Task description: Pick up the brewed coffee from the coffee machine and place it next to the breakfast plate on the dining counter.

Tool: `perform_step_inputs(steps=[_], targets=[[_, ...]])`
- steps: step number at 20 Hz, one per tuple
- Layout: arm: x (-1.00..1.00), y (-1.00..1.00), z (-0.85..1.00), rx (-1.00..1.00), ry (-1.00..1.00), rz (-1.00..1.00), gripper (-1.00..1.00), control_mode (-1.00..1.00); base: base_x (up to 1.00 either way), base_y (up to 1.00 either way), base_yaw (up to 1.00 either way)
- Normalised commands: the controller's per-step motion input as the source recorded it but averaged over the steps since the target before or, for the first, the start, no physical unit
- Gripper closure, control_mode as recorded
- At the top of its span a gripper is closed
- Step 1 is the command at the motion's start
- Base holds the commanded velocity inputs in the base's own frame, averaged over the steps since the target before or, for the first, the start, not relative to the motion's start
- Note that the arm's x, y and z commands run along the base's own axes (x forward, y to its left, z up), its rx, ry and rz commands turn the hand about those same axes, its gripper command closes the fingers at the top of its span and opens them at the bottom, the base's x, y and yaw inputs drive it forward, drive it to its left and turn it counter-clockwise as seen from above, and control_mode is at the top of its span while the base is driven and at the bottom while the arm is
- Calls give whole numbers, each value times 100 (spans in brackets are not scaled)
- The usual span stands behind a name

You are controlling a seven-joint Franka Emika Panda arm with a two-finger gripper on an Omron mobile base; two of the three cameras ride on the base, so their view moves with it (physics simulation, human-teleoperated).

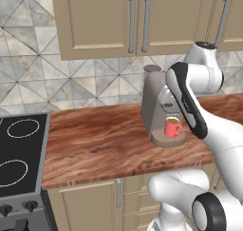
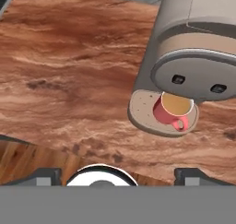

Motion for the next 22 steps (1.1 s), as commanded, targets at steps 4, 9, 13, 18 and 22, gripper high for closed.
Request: perform_step_inputs(steps=[4, 9, 13, 18, 22], targets=[[-18, -49, -53, 0, -12, 24, -100, -100, 0, 0, 0], [0, -45, -63, 5, -22, 19, -100, -100, 0, 0, 0], [1, -29, -56, 15, -29, 8, -100, -100, 0, 0, 0], [15, -37, -28, 21, -15, 2, -100, -100, 0, 0, 0], [20, -43, -7, 14, 0, 2, -100, -100, 0, 0, 0]])
